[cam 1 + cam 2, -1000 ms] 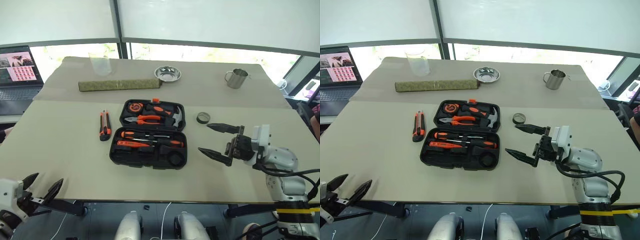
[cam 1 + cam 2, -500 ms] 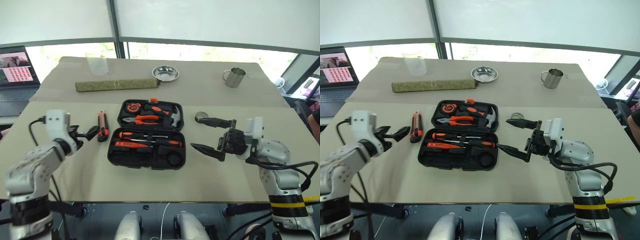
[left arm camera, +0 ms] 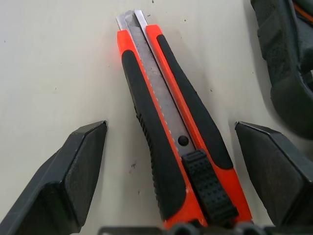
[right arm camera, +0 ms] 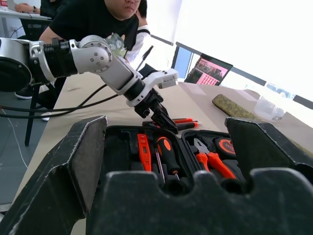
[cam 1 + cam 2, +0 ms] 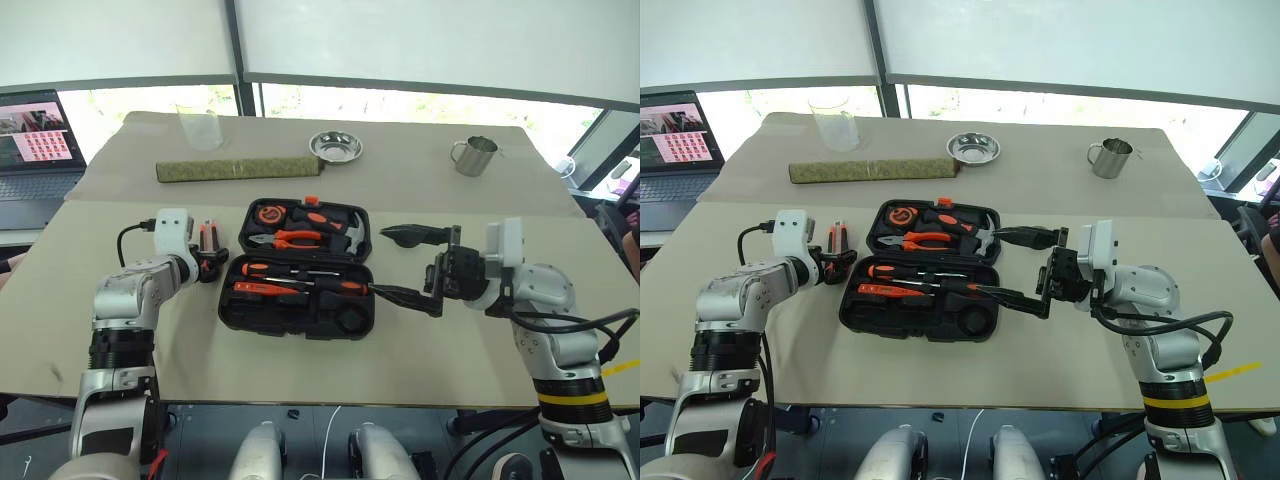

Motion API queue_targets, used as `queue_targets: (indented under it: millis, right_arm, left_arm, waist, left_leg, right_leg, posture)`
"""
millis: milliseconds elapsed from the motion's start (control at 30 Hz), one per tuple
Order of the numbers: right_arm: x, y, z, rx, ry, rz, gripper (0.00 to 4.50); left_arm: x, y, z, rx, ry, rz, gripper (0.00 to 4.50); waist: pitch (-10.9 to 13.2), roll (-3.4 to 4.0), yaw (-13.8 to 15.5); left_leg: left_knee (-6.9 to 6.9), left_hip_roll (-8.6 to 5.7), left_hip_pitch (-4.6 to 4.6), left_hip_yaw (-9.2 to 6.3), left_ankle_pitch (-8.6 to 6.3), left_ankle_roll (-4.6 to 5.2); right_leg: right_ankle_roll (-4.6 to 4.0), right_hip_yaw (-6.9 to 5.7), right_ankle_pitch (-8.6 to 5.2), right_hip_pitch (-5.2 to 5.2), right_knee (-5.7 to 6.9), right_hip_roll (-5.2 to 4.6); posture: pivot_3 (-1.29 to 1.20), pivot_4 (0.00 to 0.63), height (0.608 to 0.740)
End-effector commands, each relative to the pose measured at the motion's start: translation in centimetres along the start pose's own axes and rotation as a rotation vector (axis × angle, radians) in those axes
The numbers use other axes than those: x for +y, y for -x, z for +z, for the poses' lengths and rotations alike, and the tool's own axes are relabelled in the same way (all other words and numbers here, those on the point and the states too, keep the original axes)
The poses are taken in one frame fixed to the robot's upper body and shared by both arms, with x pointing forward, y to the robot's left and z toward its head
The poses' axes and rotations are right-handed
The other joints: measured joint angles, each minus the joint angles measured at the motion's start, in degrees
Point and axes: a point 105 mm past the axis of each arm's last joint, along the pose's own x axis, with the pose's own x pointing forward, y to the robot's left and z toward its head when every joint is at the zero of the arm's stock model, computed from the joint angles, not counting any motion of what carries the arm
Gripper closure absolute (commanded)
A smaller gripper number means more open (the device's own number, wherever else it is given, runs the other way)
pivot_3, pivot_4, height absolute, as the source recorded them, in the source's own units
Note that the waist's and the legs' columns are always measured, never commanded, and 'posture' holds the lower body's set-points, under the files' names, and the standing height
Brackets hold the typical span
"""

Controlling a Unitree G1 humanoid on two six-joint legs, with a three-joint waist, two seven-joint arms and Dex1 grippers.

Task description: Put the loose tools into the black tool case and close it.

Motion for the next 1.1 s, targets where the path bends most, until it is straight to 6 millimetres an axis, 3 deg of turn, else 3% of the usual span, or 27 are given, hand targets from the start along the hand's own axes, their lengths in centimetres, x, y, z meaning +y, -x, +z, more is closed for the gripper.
queue_targets:
  millis: [33, 200, 367, 500, 567, 667, 800, 1100]
  right_arm:
    - [0.1, -0.3, 1.4, -0.042, 0.034, 0.017, 0.00]
    - [0.0, -0.3, 1.6, -0.032, 0.047, 0.009, 0.00]
    - [-0.4, 0.3, 2.0, -0.001, 0.065, -0.022, 0.00]
    - [-0.4, 1.3, 2.2, 0.043, 0.041, -0.047, 0.00]
    - [-0.2, 1.7, 1.8, 0.089, 0.025, -0.046, 0.00]
    - [0.8, 2.4, 0.6, 0.228, -0.039, -0.001, 0.00]
    - [2.6, 3.1, -0.6, 0.341, -0.102, 0.062, 0.00]
    - [3.4, 3.7, -1.3, 0.344, -0.121, 0.033, 0.00]
  left_arm:
    - [0.0, -0.3, -1.8, 0.062, 0.006, -0.006, 1.09]
    - [1.6, 1.1, -0.9, -0.033, 0.022, -0.004, 2.75]
    - [2.8, 4.3, 4.0, -0.307, -0.090, -0.161, 2.75]
    - [-0.4, 8.5, 6.0, -0.442, -0.398, -0.537, 2.75]
    - [-2.1, 9.9, 5.2, -0.414, -0.550, -0.714, 2.75]
    - [-4.2, 10.7, 2.0, -0.249, -0.846, -0.943, 2.75]
    - [-7.0, 10.9, -0.8, -0.094, -0.979, -1.173, 2.75]
    - [-8.8, 9.2, -2.3, 0.009, -1.063, -1.197, 2.75]
  waist:
    - [0.00, 0.01, -0.01]
    - [0.00, 0.00, -0.23]
    - [0.04, -0.04, -0.84]
    - [0.05, -0.06, -0.70]
    - [0.05, -0.05, -0.41]
    - [0.06, -0.02, 0.10]
    - [0.07, -0.02, 0.22]
    - [0.07, -0.04, 0.05]
  left_leg:
    - [0.00, 0.00, 0.00, -0.01, 0.00, 0.00]
    - [0.00, -0.04, -0.02, -0.02, 0.00, 0.00]
    - [-0.03, 0.00, -0.17, -0.03, 0.00, 0.00]
    - [-0.03, 0.01, -0.58, 0.01, 0.02, -0.03]
    - [-0.03, -0.02, -0.88, 0.06, 0.02, -0.03]
    - [-0.04, -0.10, -0.88, 0.12, 0.01, -0.02]
    - [-0.03, -0.06, -0.88, 0.20, 0.02, -0.01]
    - [0.03, 0.04, -0.92, 0.15, 0.02, 0.01]
  right_leg:
    - [0.00, 0.00, 0.00, 0.00, 0.00, 0.00]
    - [0.04, 0.01, -0.02, -0.01, 0.00, -0.06]
    - [0.03, 0.00, -0.02, -0.18, 0.00, -0.04]
    - [0.00, 0.01, 0.00, -0.65, 0.05, -0.05]
    - [0.00, 0.01, 0.00, -0.92, 0.02, -0.10]
    - [0.02, 0.02, -0.02, -0.89, -0.05, -0.18]
    - [0.03, 0.07, -0.03, -0.91, -0.04, -0.12]
    - [0.05, 0.08, -0.05, -0.93, -0.03, 0.05]
  posture:
    - [0.00, 0.150, 0.740]
    - [0.00, 0.150, 0.740]
    - [0.00, 0.150, 0.740]
    - [0.00, 0.150, 0.740]
    - [0.00, 0.150, 0.740]
    - [0.00, 0.150, 0.740]
    - [0.00, 0.150, 0.740]
    - [0.00, 0.150, 0.740]
